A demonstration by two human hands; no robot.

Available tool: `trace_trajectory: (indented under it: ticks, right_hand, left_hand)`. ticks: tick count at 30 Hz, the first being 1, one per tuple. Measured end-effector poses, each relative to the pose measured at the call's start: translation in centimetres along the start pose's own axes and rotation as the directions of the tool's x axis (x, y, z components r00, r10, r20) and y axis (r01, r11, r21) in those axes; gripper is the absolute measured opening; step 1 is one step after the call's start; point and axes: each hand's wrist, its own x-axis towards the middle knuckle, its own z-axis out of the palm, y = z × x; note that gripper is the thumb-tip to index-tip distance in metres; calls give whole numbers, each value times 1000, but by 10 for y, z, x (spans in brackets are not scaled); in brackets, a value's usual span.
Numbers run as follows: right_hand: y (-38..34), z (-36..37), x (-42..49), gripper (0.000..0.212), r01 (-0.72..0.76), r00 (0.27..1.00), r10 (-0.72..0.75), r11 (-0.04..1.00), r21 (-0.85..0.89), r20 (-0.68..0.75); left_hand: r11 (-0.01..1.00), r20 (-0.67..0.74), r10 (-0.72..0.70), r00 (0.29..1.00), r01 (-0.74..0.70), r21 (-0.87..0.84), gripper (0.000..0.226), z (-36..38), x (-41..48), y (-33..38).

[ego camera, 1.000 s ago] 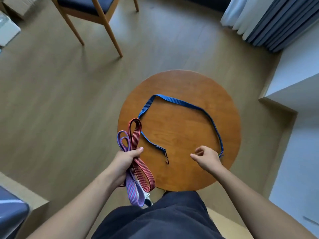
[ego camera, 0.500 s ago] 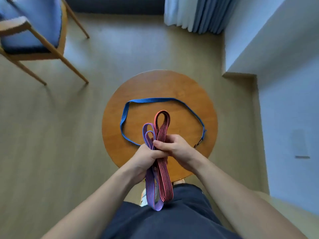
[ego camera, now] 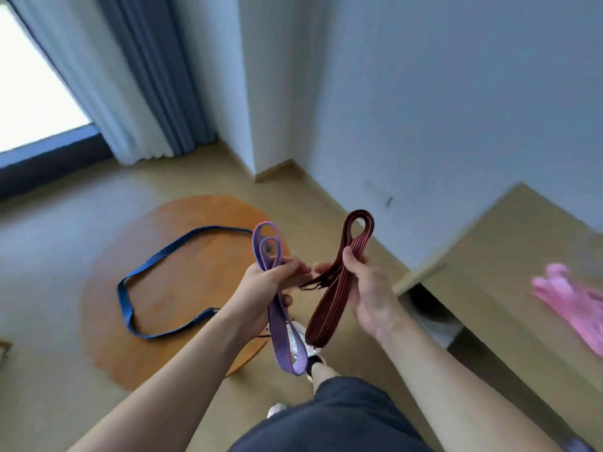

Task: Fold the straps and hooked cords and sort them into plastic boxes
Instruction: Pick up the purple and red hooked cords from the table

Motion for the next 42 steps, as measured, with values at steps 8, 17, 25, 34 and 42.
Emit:
trace_trajectory:
  ticks: [8, 17, 25, 34, 42]
  right_hand:
    - [-41, -133, -123, 20, 327, 860, -334, 941, -86, -385]
    - [-33, -260, -282, 29, 295, 652, -334, 939, -178, -681]
    - [-1, -383, -417, 23, 174, 430, -286, 957, -233, -856]
    - [21, -534, -556, 18, 53, 386, -252, 966, -251, -887]
    - [-7, -645, -594, 37, -174, 426, -264, 915, -364, -865]
  left_hand:
    - [950, 325, -215, 921, 120, 288, 46, 138, -23, -43]
    - [780, 508, -448, 736, 44, 624, 47, 301, -83, -127]
    - [624, 599, -533, 597, -200, 755, 30, 429, -150, -252]
    - [588, 586, -507, 632, -244, 771, 27, 560, -243, -382]
    - [549, 547, -513, 661, -238, 802, 25, 651, -268, -427]
